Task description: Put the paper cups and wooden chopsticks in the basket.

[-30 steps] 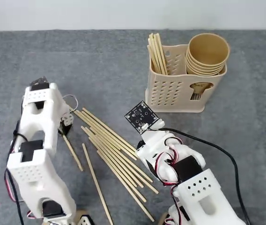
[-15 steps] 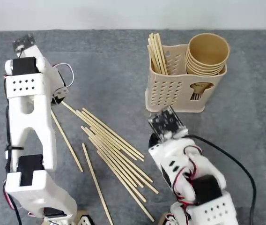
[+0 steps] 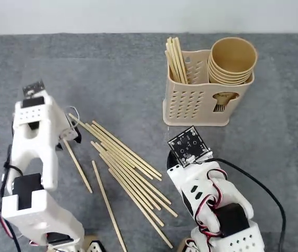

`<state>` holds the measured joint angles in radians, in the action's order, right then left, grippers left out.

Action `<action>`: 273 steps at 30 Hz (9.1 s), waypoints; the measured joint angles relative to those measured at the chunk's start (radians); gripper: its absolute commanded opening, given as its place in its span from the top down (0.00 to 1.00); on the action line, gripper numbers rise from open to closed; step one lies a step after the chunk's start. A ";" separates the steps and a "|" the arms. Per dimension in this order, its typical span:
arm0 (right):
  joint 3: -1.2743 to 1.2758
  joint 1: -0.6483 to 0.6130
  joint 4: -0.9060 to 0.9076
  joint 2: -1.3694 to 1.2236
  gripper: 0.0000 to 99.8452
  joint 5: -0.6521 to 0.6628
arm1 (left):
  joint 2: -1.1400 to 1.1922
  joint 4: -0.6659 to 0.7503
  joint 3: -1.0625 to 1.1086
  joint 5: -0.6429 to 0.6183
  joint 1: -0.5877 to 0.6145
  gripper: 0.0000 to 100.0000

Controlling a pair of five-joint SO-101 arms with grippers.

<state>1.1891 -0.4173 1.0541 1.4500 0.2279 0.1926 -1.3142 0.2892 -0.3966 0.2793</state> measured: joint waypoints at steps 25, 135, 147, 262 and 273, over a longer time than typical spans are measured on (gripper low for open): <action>0.000 0.000 0.000 0.000 0.99 0.000 | 0.104 0.219 0.091 0.003 -0.075 0.99; 0.000 0.269 -0.092 0.015 0.99 -0.087 | -0.288 -0.269 0.104 -0.046 -0.270 0.97; 0.006 0.270 -0.092 0.015 0.99 -0.087 | -0.288 0.015 0.411 -0.046 -0.272 0.71; 0.006 0.269 -0.092 0.015 0.99 -0.081 | -0.333 -0.107 -0.985 -0.133 -0.589 0.87; -0.110 0.051 0.041 -0.072 0.96 -0.009 | -0.591 -0.413 -0.968 -0.133 -0.479 0.99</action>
<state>1.0787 -0.3667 1.0955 1.3779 0.2186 -0.3982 -1.7269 -0.6790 -0.5301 -0.1995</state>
